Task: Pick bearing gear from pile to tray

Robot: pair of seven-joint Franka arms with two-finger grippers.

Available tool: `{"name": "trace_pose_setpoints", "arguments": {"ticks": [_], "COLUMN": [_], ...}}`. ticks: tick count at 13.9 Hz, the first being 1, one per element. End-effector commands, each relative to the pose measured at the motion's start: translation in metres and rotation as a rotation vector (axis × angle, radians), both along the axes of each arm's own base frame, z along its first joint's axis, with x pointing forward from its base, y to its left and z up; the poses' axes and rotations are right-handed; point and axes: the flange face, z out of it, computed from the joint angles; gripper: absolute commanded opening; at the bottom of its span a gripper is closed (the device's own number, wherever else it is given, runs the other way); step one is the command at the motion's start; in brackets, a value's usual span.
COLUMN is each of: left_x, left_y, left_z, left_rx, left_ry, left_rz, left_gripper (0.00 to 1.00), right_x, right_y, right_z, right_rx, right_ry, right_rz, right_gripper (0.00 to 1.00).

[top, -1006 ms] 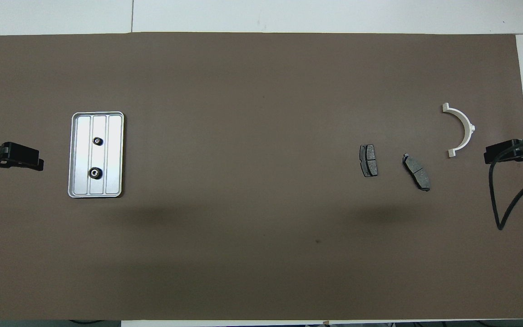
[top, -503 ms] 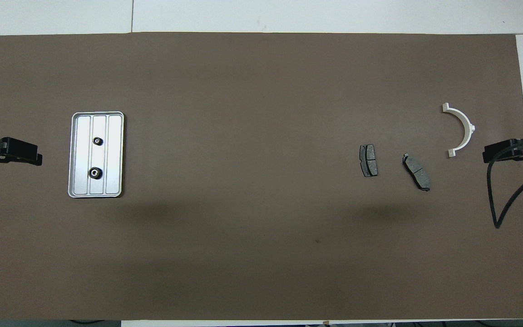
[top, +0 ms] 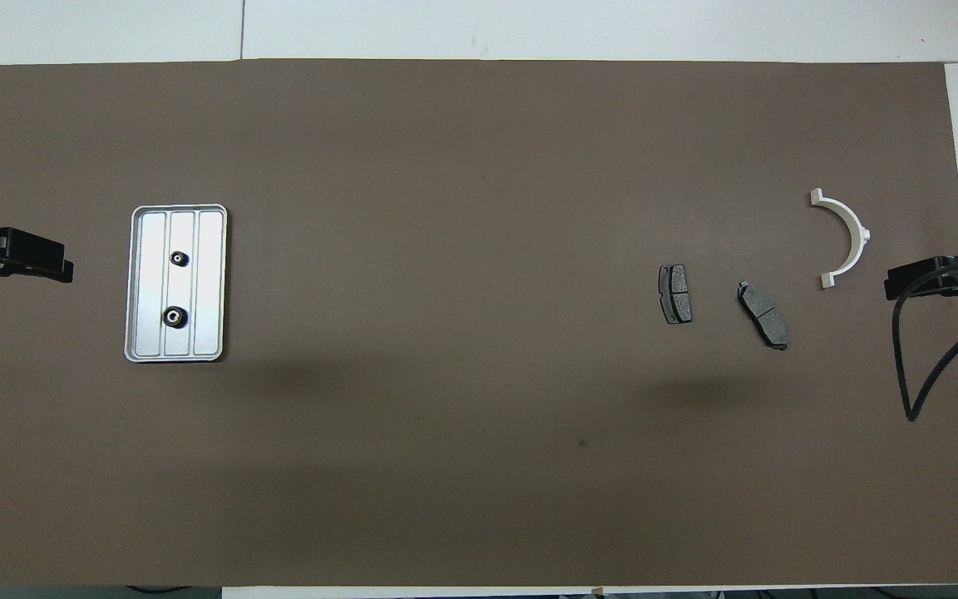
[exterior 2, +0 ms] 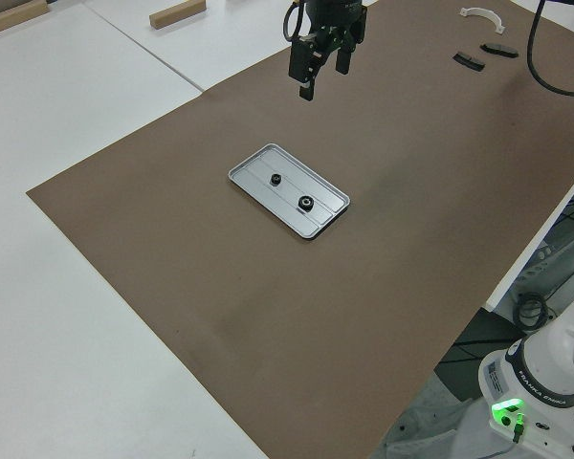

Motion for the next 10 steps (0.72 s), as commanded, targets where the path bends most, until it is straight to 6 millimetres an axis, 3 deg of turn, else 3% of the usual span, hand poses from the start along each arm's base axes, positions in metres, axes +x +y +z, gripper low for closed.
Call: {"name": "trace_pose_setpoints", "arguments": {"ticks": [1, 10], "left_x": [0.0021, 0.0054], "left_y": [-0.0062, -0.0036], "left_z": [0.0047, 0.0036], "left_rx": [0.007, 0.007], "left_ry": [0.003, -0.03], "left_rz": [-0.013, -0.011], "left_gripper": [1.0, 1.0], "right_x": [-0.0064, -0.0065], "right_y": [0.0001, 0.0001], "right_z": [0.0, 0.0012], "right_rx": [0.006, 0.006], "right_ry": [-0.016, -0.016], "right_rz": [-0.002, -0.003], "right_gripper": [1.0, 1.0]}}
